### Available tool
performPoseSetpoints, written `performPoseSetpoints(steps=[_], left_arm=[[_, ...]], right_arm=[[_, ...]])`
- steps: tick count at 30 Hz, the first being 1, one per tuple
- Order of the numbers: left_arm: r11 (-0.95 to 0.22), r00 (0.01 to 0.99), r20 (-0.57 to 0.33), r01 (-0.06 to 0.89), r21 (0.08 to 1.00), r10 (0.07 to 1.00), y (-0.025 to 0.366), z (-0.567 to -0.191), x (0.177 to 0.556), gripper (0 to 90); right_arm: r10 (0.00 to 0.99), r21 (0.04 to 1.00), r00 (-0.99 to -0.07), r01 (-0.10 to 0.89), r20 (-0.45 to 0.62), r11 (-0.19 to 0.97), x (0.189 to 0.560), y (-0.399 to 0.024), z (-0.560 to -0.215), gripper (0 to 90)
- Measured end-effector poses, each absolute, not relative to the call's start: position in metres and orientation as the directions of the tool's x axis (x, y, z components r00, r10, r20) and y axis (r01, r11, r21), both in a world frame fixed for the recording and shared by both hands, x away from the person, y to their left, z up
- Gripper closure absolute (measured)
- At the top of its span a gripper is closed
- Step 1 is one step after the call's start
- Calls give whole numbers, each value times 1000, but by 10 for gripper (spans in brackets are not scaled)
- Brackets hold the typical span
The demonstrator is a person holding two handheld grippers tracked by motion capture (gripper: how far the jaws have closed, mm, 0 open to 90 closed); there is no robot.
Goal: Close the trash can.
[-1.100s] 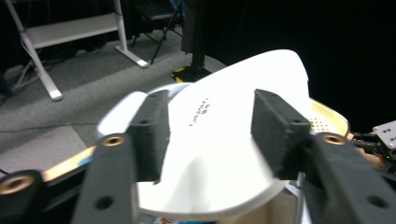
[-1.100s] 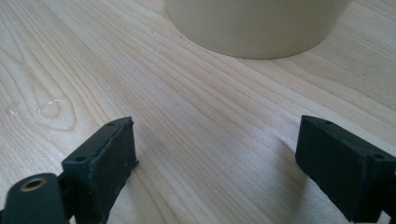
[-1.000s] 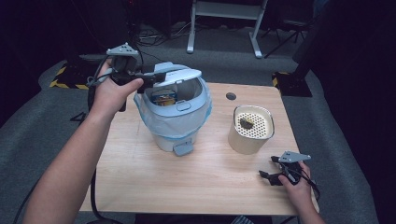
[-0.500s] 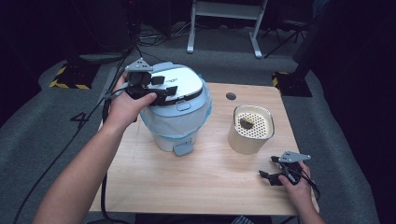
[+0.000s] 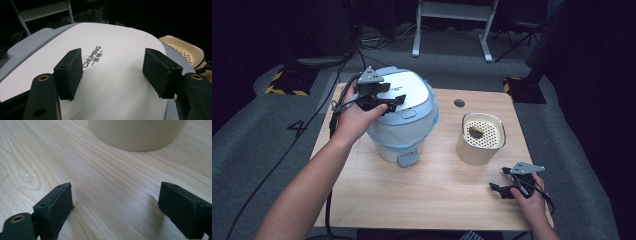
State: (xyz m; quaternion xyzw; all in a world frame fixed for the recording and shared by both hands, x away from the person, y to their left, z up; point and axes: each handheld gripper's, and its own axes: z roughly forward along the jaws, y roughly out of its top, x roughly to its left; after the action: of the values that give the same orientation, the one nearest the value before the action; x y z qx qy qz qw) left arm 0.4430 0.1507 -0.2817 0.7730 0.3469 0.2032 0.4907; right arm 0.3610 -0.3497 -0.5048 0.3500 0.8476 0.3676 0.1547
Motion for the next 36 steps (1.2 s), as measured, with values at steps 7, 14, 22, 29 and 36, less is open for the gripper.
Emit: performPoseSetpoints(steps=[7,14,22,29,36], left_arm=[[-274,677,-22,327,905,735,149,-284,444,334],[-285,660,-17,346,894,751,146,-281,443,337],[-317,648,-2,375,871,761,142,-276,444,363],[-341,664,13,368,865,748,142,-275,448,363],[-264,664,-29,336,904,747,150,-273,442,265]], right_arm=[[707,732,-707,479,-6,485,361,-350,-505,123],[707,732,-707,479,-6,485,361,-350,-505,122],[707,732,-707,479,-5,485,361,-350,-505,122],[707,732,-707,479,-6,485,361,-350,-505,123],[707,732,-707,479,-6,485,361,-350,-505,123]])
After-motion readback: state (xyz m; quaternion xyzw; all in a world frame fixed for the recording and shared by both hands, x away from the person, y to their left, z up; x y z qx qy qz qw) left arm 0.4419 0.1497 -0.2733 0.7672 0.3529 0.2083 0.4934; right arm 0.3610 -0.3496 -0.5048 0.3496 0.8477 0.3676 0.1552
